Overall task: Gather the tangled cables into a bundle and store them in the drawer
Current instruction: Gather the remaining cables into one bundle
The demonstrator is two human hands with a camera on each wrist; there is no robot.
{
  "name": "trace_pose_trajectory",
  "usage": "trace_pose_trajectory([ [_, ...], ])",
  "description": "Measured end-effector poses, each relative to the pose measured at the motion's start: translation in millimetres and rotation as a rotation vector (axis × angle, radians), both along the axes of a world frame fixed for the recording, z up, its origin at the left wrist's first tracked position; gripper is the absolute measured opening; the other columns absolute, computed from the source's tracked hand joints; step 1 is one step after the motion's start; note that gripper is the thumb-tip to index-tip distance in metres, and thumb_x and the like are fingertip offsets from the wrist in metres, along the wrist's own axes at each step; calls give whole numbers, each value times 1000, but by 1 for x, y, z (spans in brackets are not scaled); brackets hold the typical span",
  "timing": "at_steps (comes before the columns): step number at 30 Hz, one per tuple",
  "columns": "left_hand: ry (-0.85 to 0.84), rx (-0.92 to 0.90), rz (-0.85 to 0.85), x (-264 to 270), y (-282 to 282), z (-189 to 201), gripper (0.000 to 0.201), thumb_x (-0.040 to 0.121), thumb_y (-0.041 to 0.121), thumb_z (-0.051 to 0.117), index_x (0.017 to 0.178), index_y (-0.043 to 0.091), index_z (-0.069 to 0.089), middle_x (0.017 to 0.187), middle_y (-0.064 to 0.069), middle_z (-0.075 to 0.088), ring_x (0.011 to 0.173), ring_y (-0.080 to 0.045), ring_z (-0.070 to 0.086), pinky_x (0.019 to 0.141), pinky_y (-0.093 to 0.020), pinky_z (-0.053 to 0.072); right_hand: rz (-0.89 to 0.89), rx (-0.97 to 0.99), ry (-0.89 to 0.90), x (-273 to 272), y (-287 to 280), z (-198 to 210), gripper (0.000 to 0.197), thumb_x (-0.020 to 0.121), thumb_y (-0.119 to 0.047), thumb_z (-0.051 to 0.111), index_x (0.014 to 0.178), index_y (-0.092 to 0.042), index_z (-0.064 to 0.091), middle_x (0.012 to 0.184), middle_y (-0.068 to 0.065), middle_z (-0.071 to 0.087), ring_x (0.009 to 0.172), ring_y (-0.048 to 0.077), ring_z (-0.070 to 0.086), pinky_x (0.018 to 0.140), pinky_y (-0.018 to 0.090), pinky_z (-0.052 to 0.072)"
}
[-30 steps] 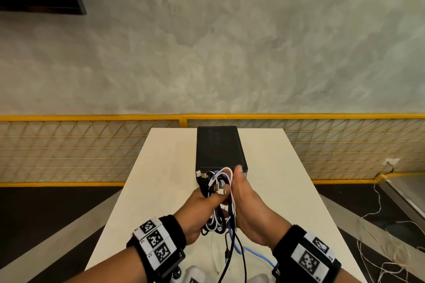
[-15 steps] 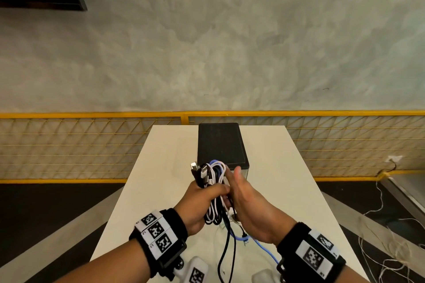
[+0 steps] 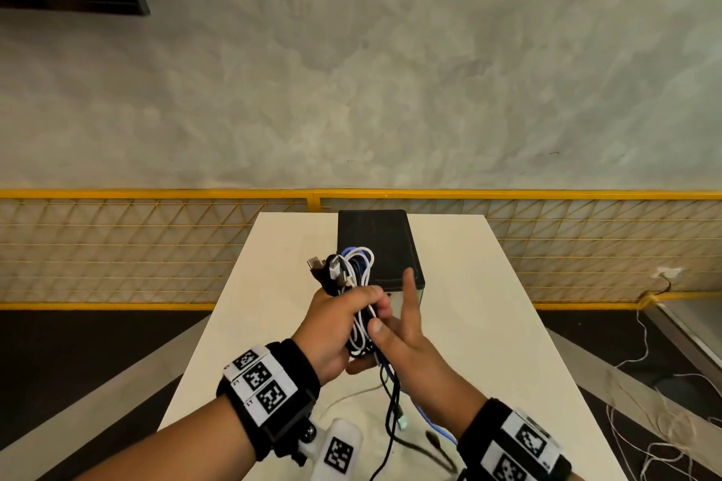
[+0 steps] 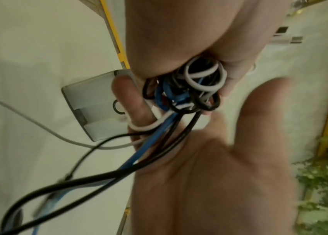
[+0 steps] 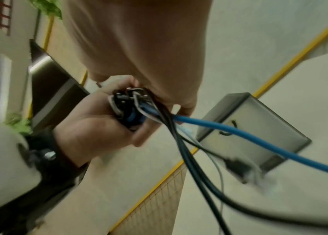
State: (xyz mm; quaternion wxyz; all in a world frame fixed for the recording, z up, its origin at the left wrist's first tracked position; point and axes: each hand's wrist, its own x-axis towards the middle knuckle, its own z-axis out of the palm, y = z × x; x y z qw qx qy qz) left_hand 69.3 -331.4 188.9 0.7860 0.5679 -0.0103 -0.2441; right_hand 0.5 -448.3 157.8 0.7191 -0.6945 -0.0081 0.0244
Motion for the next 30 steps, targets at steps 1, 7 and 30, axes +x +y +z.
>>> trace_pose_trajectory([
  [1,0,-12,22,1,1,1,19,89,9,63,70,3,65,66,-14,62,56,-22,62,57,-31,50,-27,5,-8,0,-2,-1,96,84,-46,64,145,-54,-9,127,-10,66,86,17,73,88,34,56],
  [7,-36,-59,91,7,2,10,29,87,6,66,59,7,56,54,-10,50,45,-22,53,57,-34,47,167,-106,145,-4,-9,-4,58,81,-19,77,130,-27,48,90,18,72,67,28,63,60,35,55],
  [30,156,307,-549,5,36,14,31,88,10,64,62,20,52,53,1,40,40,-11,39,46,-22,36,68,-223,474,-24,-32,-47,10,81,-10,62,75,-12,69,53,2,49,45,16,43,52,29,40],
])
